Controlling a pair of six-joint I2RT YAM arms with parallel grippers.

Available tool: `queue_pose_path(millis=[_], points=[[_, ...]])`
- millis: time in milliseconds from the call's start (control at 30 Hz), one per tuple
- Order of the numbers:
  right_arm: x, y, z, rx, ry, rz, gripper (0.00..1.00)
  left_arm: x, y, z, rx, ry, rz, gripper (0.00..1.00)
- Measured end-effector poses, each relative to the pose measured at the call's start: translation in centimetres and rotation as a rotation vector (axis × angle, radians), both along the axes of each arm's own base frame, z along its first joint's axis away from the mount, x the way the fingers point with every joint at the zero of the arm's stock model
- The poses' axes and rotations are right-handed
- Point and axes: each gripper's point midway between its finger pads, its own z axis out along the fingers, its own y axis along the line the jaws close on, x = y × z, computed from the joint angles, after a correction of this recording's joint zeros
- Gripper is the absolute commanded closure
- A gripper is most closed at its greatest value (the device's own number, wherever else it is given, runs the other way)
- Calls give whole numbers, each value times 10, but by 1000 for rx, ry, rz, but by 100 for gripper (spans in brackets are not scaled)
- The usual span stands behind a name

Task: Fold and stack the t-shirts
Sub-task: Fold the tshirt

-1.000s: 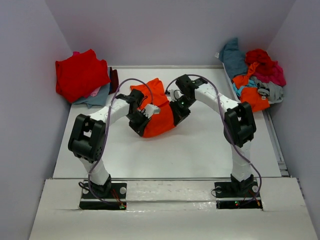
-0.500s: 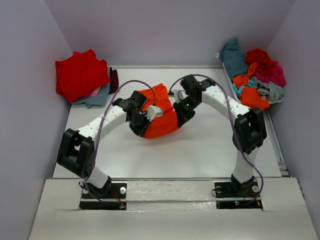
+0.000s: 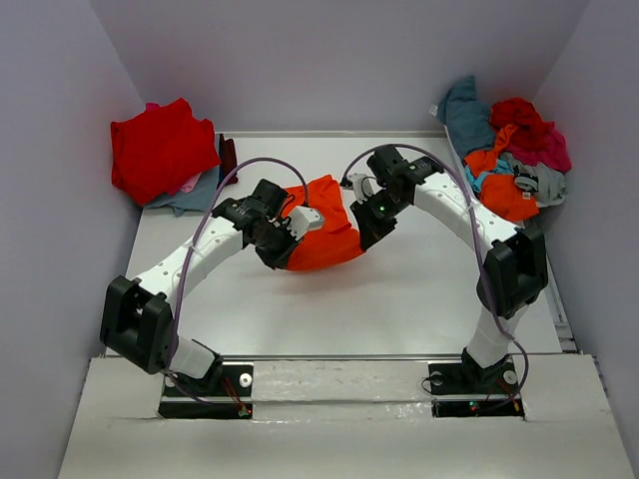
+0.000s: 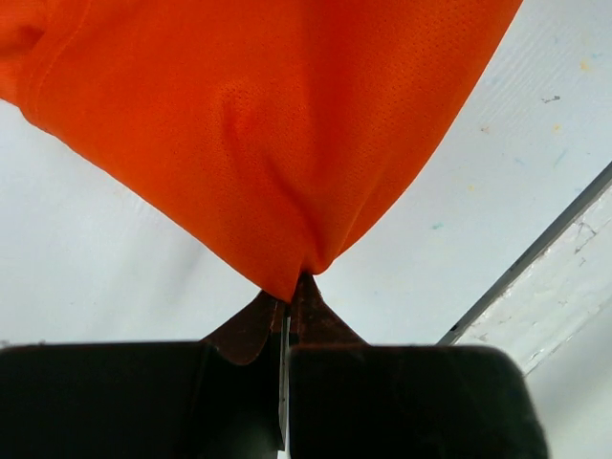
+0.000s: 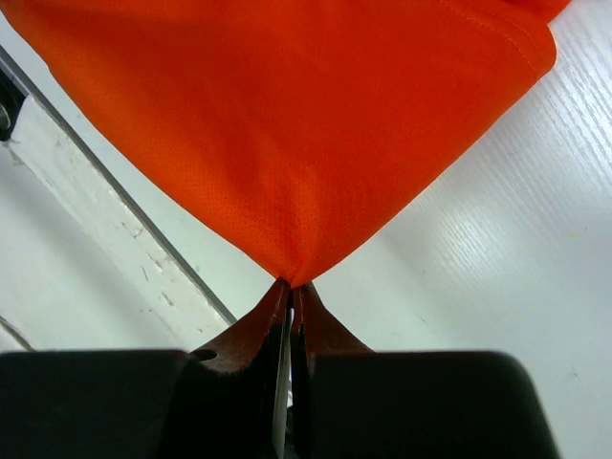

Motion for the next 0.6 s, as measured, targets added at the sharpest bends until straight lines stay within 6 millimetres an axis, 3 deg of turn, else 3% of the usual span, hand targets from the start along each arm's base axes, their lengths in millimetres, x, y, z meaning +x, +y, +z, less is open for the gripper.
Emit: queue_pose_path(millis=[100, 200, 600], points=[[5, 0, 2, -8, -12, 0, 93, 5, 1, 1, 12, -17, 7, 94], [23, 5, 8, -13, -57, -8, 93, 18, 0, 5, 26, -55, 21, 94], [89, 24, 11, -55, -181, -50, 93, 91, -6, 11, 111, -212, 130, 94]])
